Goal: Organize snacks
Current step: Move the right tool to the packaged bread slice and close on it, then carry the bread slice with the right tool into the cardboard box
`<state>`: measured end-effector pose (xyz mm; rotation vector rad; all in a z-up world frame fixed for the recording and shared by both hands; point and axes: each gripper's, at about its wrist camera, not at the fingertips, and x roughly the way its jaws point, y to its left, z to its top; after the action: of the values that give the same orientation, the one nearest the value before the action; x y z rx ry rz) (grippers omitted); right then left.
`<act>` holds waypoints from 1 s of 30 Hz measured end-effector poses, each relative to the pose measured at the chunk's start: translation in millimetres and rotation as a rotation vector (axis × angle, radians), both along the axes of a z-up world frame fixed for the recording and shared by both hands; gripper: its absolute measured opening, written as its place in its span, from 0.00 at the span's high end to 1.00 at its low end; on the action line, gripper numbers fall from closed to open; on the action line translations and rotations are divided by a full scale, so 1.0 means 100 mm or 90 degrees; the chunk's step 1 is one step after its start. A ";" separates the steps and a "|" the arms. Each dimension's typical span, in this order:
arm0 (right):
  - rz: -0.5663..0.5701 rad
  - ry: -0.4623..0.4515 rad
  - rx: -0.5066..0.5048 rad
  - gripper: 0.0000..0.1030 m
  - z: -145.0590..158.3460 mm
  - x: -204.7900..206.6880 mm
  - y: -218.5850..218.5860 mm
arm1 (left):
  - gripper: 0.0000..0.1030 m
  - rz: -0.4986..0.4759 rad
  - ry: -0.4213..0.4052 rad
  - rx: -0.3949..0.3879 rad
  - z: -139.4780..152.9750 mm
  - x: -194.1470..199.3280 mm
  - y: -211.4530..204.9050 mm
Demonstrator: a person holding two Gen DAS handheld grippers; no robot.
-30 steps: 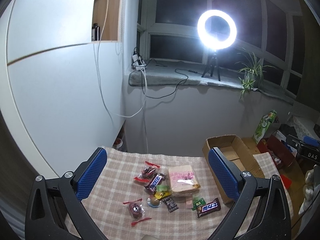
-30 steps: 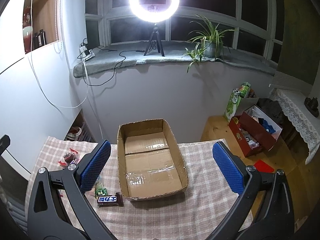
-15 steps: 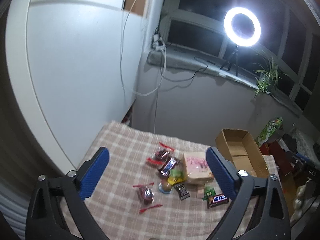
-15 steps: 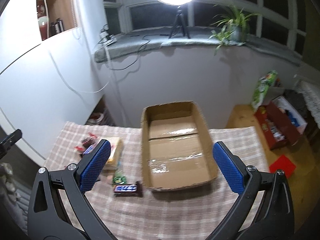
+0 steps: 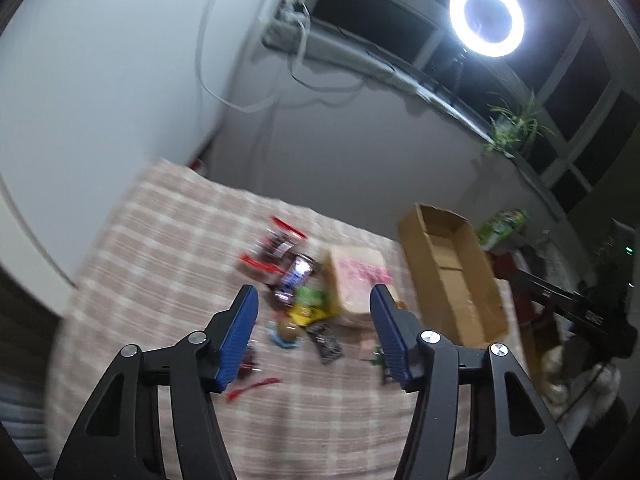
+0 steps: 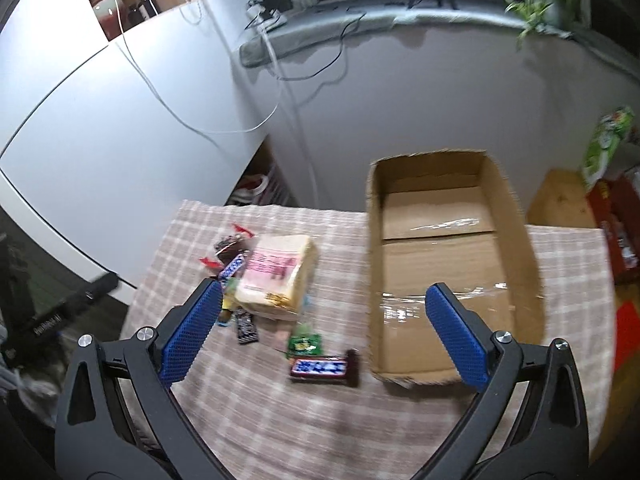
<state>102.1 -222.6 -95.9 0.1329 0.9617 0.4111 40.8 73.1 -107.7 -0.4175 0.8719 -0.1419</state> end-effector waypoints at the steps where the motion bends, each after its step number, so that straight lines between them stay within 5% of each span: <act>1: 0.015 0.022 0.016 0.09 -0.06 0.09 0.05 | 0.48 -0.009 0.009 -0.013 -0.05 0.06 -0.03; 8: 0.047 0.142 0.073 0.36 -0.49 0.53 0.33 | 0.53 -0.065 0.062 -0.101 -0.37 0.41 -0.23; 17: 0.042 0.248 0.092 0.60 -0.90 0.86 0.56 | 0.66 -0.087 0.130 -0.144 -0.73 0.75 -0.28; 30: 0.016 0.291 0.060 0.65 -1.13 1.03 0.66 | 0.66 -0.114 0.161 -0.141 -0.91 0.92 -0.39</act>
<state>204.9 -156.2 -208.5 0.3107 1.3950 0.4591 133.0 33.9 -198.7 -0.5725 1.1479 -0.3598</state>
